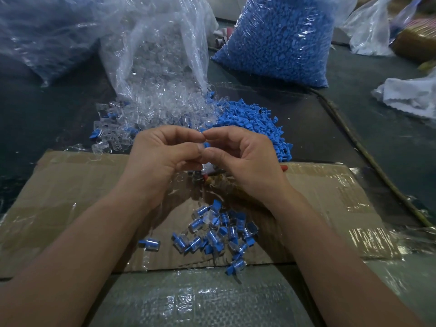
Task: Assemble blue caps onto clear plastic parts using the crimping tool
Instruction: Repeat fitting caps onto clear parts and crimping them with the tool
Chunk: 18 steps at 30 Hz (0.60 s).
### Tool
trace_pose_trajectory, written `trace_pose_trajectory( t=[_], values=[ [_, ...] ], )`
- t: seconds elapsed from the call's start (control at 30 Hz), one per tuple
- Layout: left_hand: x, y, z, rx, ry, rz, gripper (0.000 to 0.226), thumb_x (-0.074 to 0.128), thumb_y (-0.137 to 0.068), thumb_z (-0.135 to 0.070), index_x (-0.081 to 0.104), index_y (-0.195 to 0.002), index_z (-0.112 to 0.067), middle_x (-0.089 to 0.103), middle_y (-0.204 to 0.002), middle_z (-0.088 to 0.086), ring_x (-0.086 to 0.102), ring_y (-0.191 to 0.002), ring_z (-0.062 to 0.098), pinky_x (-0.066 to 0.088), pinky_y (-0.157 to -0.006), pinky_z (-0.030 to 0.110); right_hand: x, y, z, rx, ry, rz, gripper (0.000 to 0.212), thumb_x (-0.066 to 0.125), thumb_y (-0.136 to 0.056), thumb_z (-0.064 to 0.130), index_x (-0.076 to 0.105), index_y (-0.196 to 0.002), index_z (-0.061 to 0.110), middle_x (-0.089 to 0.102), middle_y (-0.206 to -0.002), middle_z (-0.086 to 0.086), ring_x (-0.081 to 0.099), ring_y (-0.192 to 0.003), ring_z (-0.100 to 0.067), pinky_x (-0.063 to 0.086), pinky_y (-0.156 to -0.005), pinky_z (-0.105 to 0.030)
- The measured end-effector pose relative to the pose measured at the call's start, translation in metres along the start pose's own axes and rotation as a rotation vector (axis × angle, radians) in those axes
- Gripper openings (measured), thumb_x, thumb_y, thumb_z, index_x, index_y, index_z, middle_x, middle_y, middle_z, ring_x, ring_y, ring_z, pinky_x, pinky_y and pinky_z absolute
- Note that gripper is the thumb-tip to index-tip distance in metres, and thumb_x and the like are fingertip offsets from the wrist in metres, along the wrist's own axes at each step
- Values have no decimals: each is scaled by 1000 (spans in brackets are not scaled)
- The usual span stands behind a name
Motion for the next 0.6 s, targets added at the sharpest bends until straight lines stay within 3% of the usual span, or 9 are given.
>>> trace_pose_trajectory(
  t=[0.23,0.47,0.6],
  values=[
    [-1,1,2,-92,20,-2,19,65,-51,-8,61,-69,-5,66,-56,4,63,-49,12,48,-45,16,-2,1,2,-87,25,-38,28,70,-74,2,67,-101,11,67,-88,3,65,-85,-8,52,-82,-22],
    [-1,-1,3,-152,85,102,8,64,-54,-7,70,-57,-11,69,-63,10,67,-57,18,54,-51,21,-8,3,4,-229,96,-109,32,70,-75,4,62,-102,19,64,-84,15,64,-81,-2,53,-76,-18],
    [1,-1,4,-165,98,121,10,64,-52,-6,71,-58,-10,69,-65,12,67,-58,19,55,-52,22,-9,3,6,-313,200,-140,27,69,-76,4,66,-103,8,64,-88,8,63,-83,-3,52,-76,-16]
  ],
)
Point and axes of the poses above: each hand's wrist, its own y-axis away from the middle knuckle, its own x-axis out of the palm, z = x × y, the point moved 5 cm from there along -y, towards the middle knuckle
